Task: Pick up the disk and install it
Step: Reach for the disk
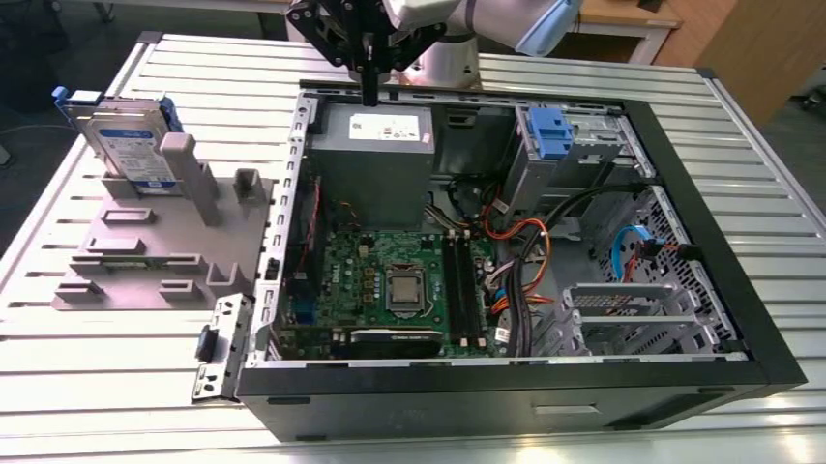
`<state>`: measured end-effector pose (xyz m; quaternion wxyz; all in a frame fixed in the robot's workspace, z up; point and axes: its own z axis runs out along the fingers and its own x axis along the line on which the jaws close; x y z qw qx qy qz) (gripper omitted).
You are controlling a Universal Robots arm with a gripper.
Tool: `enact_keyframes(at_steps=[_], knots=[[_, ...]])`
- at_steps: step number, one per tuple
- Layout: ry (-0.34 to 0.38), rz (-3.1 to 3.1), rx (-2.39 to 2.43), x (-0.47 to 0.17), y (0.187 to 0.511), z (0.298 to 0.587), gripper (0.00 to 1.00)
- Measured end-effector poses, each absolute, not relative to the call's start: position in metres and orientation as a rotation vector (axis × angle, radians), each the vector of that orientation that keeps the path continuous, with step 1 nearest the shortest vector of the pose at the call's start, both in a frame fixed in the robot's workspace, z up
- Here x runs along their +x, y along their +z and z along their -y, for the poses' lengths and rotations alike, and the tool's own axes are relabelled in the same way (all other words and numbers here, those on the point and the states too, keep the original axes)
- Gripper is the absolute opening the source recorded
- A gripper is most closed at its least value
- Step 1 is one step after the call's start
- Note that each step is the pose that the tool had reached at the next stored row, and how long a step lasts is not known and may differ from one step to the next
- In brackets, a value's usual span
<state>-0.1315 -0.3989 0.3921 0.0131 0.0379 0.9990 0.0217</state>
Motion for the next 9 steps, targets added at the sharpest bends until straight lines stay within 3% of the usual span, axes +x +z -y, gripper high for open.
enact_keyframes(at_steps=[9], knots=[[0.068, -3.113, 0.118, -0.1316, 0.3921, 0.3989, 0.11]])
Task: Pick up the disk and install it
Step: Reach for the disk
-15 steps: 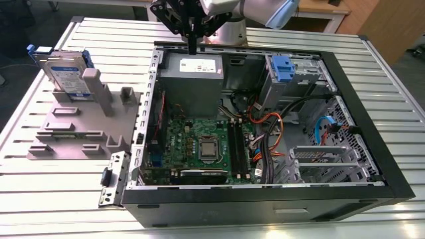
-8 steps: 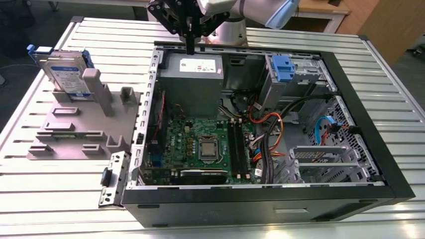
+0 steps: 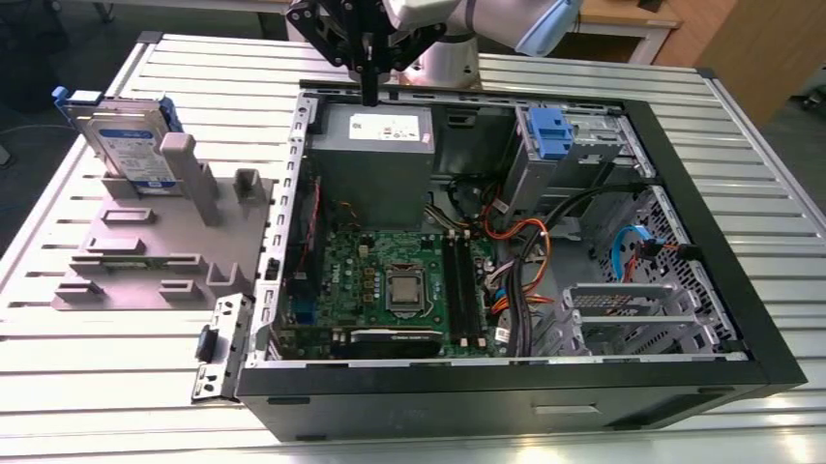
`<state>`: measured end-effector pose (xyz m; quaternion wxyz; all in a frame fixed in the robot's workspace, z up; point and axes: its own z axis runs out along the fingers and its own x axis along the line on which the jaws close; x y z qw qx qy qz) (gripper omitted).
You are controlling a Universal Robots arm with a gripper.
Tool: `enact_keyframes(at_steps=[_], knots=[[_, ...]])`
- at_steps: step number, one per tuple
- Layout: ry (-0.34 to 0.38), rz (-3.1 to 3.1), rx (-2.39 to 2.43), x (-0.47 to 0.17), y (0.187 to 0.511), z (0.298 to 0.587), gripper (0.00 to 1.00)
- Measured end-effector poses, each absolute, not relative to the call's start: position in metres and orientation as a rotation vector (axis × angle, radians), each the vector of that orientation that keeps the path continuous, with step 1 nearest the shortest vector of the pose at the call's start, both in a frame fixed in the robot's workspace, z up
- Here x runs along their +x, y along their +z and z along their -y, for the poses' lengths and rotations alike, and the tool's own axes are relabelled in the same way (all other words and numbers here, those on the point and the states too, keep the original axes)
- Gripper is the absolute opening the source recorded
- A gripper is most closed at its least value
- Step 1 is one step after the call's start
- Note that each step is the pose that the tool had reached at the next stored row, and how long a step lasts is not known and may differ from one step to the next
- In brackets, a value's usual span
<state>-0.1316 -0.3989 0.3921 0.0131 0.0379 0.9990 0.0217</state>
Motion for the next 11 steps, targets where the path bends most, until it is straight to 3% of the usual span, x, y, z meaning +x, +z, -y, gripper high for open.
enact_keyframes(at_steps=[11], knots=[[0.068, -3.112, 0.118, -0.1353, 0.3915, 0.3989, 0.11]])
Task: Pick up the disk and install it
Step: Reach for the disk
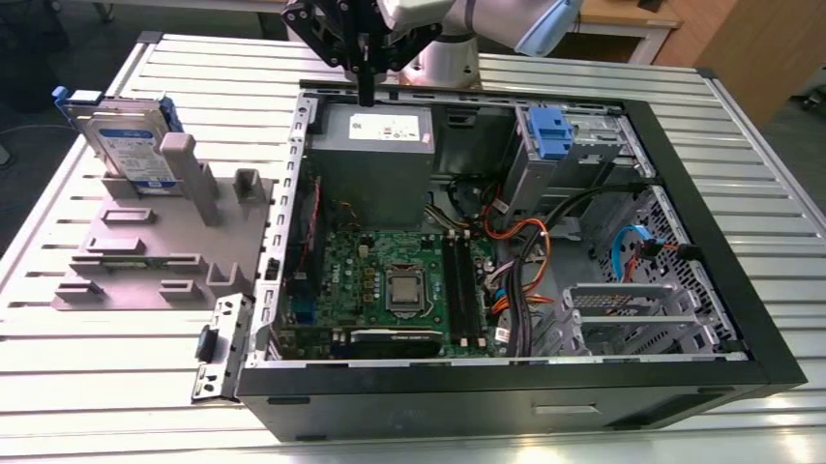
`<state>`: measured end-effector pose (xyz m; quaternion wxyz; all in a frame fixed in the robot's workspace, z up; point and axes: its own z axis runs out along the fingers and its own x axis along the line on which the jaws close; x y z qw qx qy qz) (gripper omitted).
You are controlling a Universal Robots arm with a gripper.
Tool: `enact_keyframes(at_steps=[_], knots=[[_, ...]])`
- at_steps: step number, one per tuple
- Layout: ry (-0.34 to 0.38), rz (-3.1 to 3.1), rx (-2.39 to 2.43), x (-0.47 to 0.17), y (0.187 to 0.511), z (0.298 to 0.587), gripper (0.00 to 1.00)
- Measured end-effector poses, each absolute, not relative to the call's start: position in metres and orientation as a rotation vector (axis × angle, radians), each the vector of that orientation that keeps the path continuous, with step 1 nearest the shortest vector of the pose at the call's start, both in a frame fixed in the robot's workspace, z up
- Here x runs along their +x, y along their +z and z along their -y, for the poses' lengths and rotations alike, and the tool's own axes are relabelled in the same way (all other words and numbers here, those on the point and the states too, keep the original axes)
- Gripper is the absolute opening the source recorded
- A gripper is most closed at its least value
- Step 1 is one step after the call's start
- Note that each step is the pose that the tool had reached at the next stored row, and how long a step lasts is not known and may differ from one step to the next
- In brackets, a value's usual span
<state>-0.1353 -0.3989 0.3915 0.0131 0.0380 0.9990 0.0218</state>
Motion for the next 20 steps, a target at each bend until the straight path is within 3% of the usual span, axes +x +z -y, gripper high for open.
enact_keyframes(at_steps=[20], knots=[[0.068, -3.113, 0.118, -0.1392, 0.3904, 0.3989, 0.11]])
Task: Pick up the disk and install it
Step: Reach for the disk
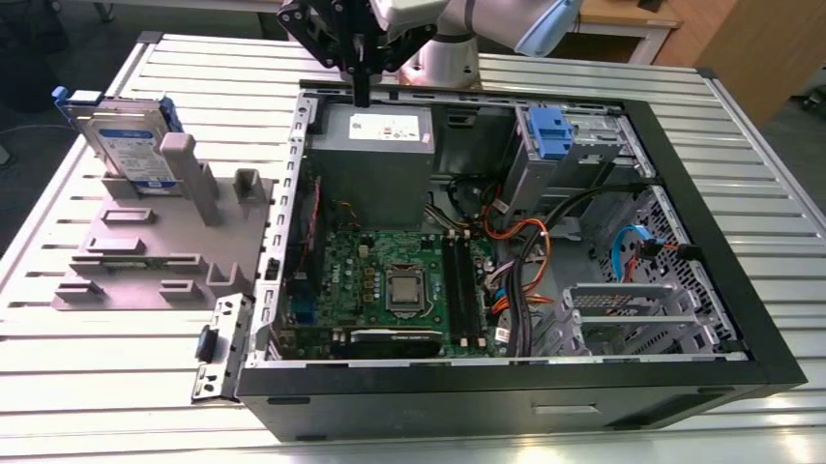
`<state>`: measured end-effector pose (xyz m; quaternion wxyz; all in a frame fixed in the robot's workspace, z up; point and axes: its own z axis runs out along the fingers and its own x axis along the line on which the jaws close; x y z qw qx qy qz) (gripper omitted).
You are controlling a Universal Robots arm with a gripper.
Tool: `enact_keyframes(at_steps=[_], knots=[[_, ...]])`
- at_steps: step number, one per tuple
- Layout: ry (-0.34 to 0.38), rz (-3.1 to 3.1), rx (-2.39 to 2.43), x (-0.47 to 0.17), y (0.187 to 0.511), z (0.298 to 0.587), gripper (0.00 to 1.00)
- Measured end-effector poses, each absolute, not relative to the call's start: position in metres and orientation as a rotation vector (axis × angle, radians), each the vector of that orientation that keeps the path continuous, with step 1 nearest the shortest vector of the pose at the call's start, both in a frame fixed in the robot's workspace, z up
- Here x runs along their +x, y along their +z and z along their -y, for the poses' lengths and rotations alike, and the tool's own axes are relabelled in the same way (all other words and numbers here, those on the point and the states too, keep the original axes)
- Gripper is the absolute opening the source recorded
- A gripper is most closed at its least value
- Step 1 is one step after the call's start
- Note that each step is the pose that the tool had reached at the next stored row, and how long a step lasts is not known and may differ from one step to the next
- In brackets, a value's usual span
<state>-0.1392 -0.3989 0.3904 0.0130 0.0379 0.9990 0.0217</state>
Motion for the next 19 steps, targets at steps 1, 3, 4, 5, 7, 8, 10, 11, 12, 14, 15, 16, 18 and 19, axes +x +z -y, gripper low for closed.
enact_keyframes(at_steps=[1, 3, 4, 5, 7, 8, 10, 11, 12, 14, 15, 16, 18, 19], knots=[[0.068, -3.113, 0.118, -0.1395, 0.3903, 0.3989, 0.11], [0.068, -3.113, 0.118, -0.1404, 0.3902, 0.3989, 0.11], [0.068, -3.113, 0.118, -0.1409, 0.3902, 0.3989, 0.11], [0.068, -3.113, 0.118, -0.1415, 0.3901, 0.3989, 0.11], [0.068, -3.113, 0.118, -0.1424, 0.3899, 0.3989, 0.11], [0.068, -3.113, 0.118, -0.1429, 0.3899, 0.3989, 0.11], [0.068, -3.113, 0.118, -0.1438, 0.3898, 0.3989, 0.11], [0.068, -3.113, 0.118, -0.1441, 0.3897, 0.3989, 0.11], [0.068, -3.113, 0.118, -0.1445, 0.3896, 0.3989, 0.11], [0.068, -3.113, 0.118, -0.1452, 0.3895, 0.3989, 0.11], [0.068, -3.113, 0.118, -0.1455, 0.3895, 0.3989, 0.11], [0.068, -3.113, 0.118, -0.1458, 0.3894, 0.3989, 0.11], [0.068, -3.113, 0.118, -0.1466, 0.3893, 0.3989, 0.11], [0.068, -3.113, 0.118, -0.1470, 0.3893, 0.3989, 0.11]])
